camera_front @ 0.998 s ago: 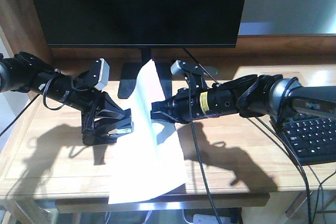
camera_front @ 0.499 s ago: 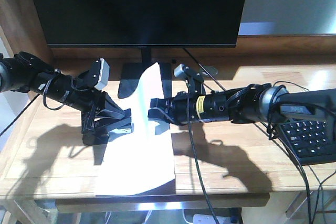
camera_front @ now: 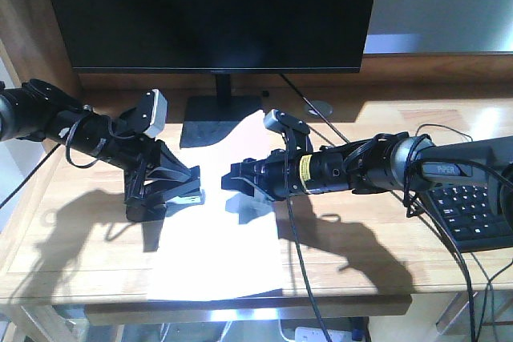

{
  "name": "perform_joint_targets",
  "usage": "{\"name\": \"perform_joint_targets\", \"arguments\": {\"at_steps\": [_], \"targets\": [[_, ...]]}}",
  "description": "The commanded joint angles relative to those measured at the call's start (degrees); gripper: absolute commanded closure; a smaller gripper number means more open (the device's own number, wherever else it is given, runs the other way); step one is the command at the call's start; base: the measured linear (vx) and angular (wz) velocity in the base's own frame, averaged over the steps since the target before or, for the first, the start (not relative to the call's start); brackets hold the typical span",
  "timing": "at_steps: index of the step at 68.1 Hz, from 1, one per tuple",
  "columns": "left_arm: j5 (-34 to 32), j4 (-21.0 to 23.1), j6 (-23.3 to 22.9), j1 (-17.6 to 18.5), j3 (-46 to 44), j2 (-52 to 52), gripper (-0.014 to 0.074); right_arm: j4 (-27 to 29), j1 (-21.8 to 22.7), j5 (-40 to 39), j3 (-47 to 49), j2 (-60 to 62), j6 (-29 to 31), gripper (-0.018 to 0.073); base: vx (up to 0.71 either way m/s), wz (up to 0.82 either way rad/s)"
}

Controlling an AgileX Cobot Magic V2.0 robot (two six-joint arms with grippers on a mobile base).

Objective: Grab stapler and paper to desk for stapling

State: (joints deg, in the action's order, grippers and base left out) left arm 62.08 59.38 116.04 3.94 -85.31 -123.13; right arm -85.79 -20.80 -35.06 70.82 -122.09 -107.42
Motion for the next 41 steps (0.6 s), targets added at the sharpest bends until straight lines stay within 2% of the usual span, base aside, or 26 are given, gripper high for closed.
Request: {"name": "perform_joint_targets", "arguments": {"at_steps": [1,10,19,27,41], "targets": [[1.6,3.4,-0.5,0.0,-1.5,3.6,0.0603,-0.5,0.0,2.0,1.5,3.2,1.4,-0.0029,0.00,0.00],[1.6,3.4,-0.5,0.0,-1.5,3.6,0.0603,-5.5,0.2,9.6,1.5,4.5,1.0,-0.0104,0.00,0.00],[1.6,3.4,-0.5,0.0,-1.5,3.6,0.0603,-11.8,0.2,16.2,1.5,7.6,0.8,-0.0099,0.00,0.00],[1.6,3.4,-0.5,0.0,-1.5,3.6,0.0603,-16.5,0.2,18.4,1.5,11.4,0.5,-0.0088,0.00,0.00],[1.6,3.4,-0.5,0.0,-1.5,3.6,0.0603,-16.5,0.2,19.6,1.3,18.6,2.2,-0.0061,0.00,0.00]]}}
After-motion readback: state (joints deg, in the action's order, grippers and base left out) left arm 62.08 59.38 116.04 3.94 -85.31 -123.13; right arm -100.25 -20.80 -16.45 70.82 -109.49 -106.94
